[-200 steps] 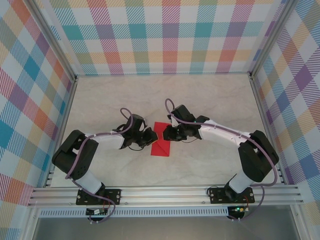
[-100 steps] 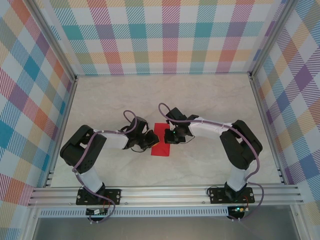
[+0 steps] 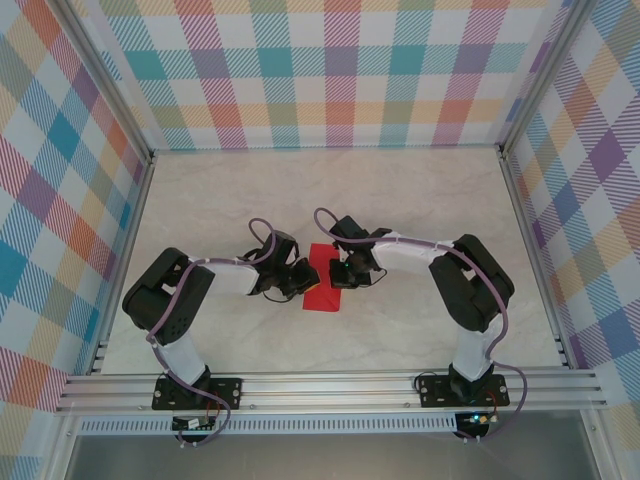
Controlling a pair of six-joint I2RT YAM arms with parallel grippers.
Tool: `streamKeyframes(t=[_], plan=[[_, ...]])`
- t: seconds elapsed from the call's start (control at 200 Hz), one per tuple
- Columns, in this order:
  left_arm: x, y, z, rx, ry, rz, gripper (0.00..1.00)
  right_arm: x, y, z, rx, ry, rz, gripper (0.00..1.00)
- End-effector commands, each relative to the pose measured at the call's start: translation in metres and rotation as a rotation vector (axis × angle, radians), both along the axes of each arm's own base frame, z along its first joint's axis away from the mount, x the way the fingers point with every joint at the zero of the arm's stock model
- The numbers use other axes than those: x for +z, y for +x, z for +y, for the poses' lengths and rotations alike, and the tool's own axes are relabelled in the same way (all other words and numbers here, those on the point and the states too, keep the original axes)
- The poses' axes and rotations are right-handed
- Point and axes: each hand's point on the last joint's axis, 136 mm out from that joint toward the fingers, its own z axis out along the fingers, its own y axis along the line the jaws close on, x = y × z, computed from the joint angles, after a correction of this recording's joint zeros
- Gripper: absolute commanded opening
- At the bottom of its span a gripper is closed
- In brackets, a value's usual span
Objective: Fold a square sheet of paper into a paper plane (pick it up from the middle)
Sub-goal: Fold the triangle a second time at the center of the table.
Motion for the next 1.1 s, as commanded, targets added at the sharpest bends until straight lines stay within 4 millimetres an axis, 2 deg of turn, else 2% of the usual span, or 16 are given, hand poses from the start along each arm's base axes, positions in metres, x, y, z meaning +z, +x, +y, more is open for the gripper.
streamKeyframes(t=[0.0, 0.12, 0.34, 0.81, 1.095], plan=[[-0.018, -0.008, 0.008, 0.015, 0.09, 0.053, 0.09, 0.026, -0.006, 0.017, 0.06, 0.137, -0.012, 0.08], [-0.022, -0.01, 0.012, 0.029, 0.122, 0.068, 0.08, 0.023, -0.024, 0.026, 0.094, 0.218, 0.062, 0.07], [-0.024, -0.01, 0.014, 0.038, 0.137, 0.074, 0.08, 0.001, -0.045, 0.018, 0.102, 0.205, 0.148, 0.06], [-0.029, -0.012, 0.019, 0.061, 0.172, 0.089, 0.08, -0.012, -0.058, -0.003, 0.15, 0.107, 0.179, 0.07], [-0.032, -0.013, 0.021, 0.072, 0.182, 0.099, 0.08, -0.018, -0.08, -0.015, 0.195, 0.103, 0.232, 0.07]])
